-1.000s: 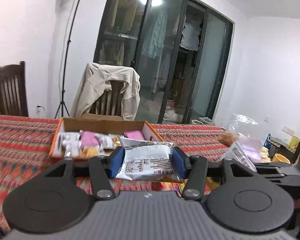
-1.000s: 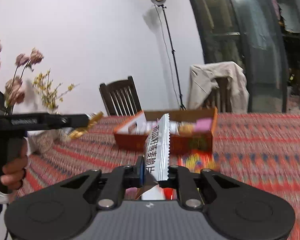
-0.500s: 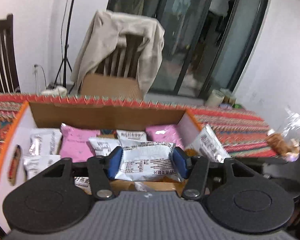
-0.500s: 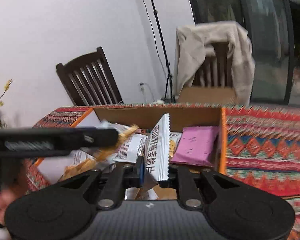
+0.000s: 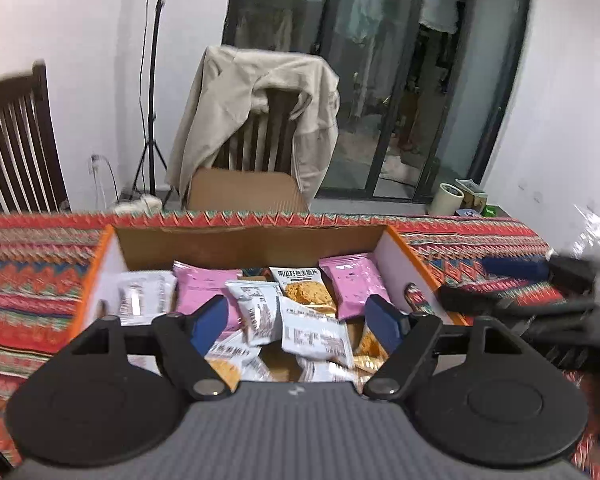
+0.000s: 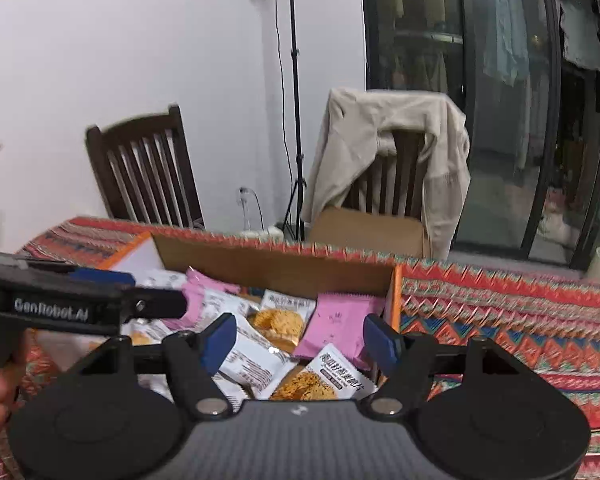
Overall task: Organize snacks
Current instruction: 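Carry both packets into the orange box and open both tools, then withdraw both tools from the box back toward the snack pile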
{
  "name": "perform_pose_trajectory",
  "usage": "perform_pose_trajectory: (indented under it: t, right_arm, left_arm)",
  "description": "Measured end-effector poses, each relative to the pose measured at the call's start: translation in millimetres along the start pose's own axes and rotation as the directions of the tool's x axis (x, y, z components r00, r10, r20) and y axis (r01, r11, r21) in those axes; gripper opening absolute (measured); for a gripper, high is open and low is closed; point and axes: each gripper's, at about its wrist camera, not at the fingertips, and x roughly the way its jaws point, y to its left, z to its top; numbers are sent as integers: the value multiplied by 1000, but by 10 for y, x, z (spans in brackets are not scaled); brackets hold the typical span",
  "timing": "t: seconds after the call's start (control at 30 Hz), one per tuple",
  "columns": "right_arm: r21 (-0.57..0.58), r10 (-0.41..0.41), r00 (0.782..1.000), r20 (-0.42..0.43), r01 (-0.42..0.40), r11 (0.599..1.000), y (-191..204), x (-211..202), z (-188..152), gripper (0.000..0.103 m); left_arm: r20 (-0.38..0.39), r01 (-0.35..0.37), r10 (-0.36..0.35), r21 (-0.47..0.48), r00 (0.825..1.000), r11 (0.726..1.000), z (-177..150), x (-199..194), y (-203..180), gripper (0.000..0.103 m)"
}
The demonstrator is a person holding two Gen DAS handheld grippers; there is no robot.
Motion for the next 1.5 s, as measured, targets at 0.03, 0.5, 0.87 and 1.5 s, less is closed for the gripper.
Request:
perform_pose_trajectory:
  t: [0.03,0.5,0.87,1.5]
  right_arm:
    - [-9,0,1000,16,0,1000,12,-146,20,71]
    - [-127,7,988,156,13,992,334,-2665,-738,90]
    - [23,14,978,208,-19,1000,810,-3805,-2045,92]
    - [56,-33,995,98,27,998,1386,-3711,-3148,92]
  left_arm:
    - [13,-9,9,17,1000,1000,-29,-151,-21,80]
    - [215,-87,65,96,974,992,-1433,-2469,-312,91]
    - [261,-101,111,-52,959,994,-2702,-3546,-392,97]
    - [152,-155,165,-72,975,985,-3441,-3611,-364,98]
